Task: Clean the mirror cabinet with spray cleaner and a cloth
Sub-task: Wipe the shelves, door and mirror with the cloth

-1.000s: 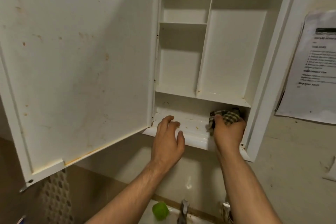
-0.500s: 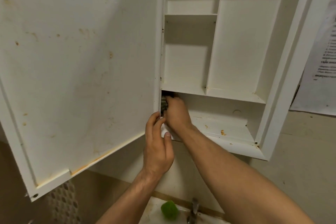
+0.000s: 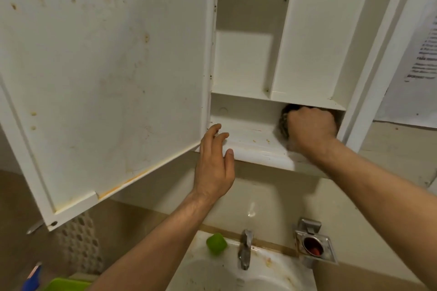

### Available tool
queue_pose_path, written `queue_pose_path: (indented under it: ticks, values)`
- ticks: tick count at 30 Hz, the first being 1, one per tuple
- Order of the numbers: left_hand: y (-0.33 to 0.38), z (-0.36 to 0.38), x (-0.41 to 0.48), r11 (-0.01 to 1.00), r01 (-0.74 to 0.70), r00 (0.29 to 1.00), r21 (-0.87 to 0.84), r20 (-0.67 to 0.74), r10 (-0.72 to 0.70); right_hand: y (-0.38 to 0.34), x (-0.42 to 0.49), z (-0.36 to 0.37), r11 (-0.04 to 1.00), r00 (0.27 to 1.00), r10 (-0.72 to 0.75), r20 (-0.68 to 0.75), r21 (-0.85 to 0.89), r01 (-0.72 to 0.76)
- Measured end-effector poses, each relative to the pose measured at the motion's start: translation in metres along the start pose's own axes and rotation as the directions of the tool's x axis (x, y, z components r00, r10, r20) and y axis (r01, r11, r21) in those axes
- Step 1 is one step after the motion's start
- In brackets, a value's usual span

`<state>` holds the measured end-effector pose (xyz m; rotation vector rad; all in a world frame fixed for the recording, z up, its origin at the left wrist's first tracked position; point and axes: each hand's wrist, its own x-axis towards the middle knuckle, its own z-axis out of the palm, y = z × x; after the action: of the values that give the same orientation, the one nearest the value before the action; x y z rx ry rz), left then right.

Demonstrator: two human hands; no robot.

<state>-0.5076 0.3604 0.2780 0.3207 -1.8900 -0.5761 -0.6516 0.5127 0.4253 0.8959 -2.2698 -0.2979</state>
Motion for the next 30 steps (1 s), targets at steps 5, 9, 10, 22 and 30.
queue_pose_path:
  ticks: [5,9,10,22,30]
  values:
    - [-0.006,-0.01,0.009,0.993,-0.049,0.99,0.108,0.136,0.034,0.006,0.001,-0.003,0.994,0.98,0.092,0.174,-0.082,-0.079]
    - [-0.003,-0.019,0.014,0.997,-0.033,0.992,0.066,0.128,0.024,-0.038,0.015,-0.012,0.994,0.954,0.076,0.29,0.057,-0.096]
    - [-0.001,-0.021,0.014,0.997,-0.047,0.992,0.058,0.119,0.04,-0.051,0.019,-0.017,0.991,0.958,0.043,0.282,0.111,-0.077]
    - [0.007,-0.028,-0.008,0.997,0.01,0.996,0.077,0.09,-0.017,-0.108,0.04,-0.026,0.735,0.931,-0.347,0.11,0.649,0.197]
    - [0.004,-0.017,-0.004,0.978,-0.007,0.983,0.209,0.18,-0.031,0.025,-0.006,-0.004,0.971,0.906,-0.034,0.422,-0.2,0.13]
